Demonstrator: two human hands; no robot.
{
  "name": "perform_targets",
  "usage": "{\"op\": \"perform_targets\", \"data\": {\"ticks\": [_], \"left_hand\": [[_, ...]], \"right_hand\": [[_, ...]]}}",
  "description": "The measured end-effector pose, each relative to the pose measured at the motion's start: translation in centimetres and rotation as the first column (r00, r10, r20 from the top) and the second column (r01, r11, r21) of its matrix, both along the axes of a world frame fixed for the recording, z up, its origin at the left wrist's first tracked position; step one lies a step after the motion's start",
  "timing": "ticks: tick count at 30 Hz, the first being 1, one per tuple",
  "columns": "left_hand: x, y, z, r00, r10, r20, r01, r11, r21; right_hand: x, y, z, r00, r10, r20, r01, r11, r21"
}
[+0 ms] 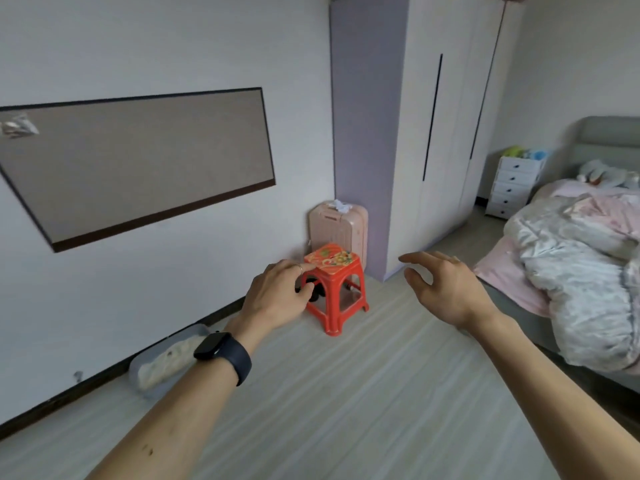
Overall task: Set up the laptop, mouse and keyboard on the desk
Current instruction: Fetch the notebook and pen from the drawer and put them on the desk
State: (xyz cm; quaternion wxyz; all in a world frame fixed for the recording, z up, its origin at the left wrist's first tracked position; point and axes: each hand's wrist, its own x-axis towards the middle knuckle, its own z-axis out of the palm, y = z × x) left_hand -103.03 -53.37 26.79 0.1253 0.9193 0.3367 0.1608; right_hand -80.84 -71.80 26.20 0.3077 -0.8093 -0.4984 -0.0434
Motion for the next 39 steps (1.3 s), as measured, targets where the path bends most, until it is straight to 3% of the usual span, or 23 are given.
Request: {"op": "perform_targets", "data": {"ticks": [10,24,32,39], "left_hand": [[23.2,15.4,1.8,0.997,-0.067,-0.025,0.068,0.997,0.044],[55.0,38.4,1.2,0.939,-0.342,0.027,0.340,0.939,0.055],[71.1,44.6,0.8,0.918,-0.395,-0.024,0.394,0.908,0.144],[87.8,47.5,-0.5,0.913,-0.408,-0.009,0.405,0.903,0.141]], "right_hand": [[22.0,12.5,1.5,0.993,-0.120,-0.002,0.120,0.993,-0.017],[46.0,30.7,2.5,0.925,-0.380,0.011,0.380,0.923,-0.064],[58.4,35.7,0.9,0.873,-0.489,-0.004,0.488,0.872,-0.028],[75.6,37.9,-1.4,0.837,-0.547,-0.025,0.546,0.837,-0.039]]}}
